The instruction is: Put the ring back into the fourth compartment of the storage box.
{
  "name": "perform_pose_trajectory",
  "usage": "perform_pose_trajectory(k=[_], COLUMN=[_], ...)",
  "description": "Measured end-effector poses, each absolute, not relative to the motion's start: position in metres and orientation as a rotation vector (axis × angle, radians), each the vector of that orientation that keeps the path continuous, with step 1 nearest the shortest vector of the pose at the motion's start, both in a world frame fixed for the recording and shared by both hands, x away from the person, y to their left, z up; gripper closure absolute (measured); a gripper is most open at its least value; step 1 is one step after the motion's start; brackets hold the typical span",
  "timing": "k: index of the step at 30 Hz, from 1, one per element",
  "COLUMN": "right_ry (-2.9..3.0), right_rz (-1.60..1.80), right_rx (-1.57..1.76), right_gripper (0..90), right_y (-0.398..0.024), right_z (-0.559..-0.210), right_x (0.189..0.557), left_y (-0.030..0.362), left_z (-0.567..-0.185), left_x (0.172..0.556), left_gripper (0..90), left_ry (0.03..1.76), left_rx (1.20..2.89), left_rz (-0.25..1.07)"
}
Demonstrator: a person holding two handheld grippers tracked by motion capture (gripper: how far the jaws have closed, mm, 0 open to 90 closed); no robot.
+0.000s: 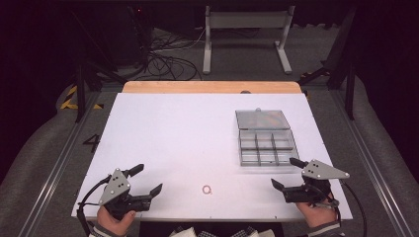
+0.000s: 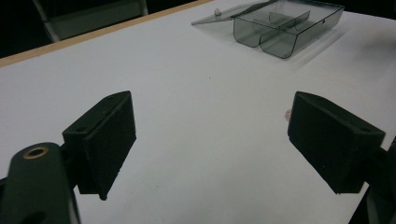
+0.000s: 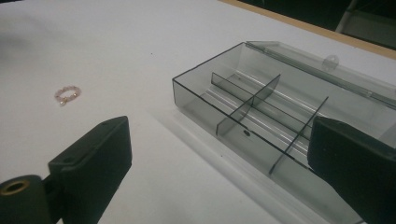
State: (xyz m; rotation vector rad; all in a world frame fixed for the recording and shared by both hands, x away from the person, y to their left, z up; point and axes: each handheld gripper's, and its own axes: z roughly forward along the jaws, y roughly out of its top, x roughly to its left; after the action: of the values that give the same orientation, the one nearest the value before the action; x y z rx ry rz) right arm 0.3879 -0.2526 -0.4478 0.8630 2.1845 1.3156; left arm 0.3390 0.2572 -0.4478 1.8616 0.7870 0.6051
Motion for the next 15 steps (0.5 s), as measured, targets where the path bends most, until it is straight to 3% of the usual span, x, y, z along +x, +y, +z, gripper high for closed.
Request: perform_pose_trajectory(k=[15], right_ry=[2.257], right_rz=[1.337], right_rx=[0.773], right_gripper=[5.6], right_y=[-0.219], right_z=[-0.435], right_x=[0.399], left_y=[0.257], left_z=[-0.448], left_x=[0.339], left_gripper=[16.5], left_ry=[0.784], left_rx=[1.865], left_rz=[0.6])
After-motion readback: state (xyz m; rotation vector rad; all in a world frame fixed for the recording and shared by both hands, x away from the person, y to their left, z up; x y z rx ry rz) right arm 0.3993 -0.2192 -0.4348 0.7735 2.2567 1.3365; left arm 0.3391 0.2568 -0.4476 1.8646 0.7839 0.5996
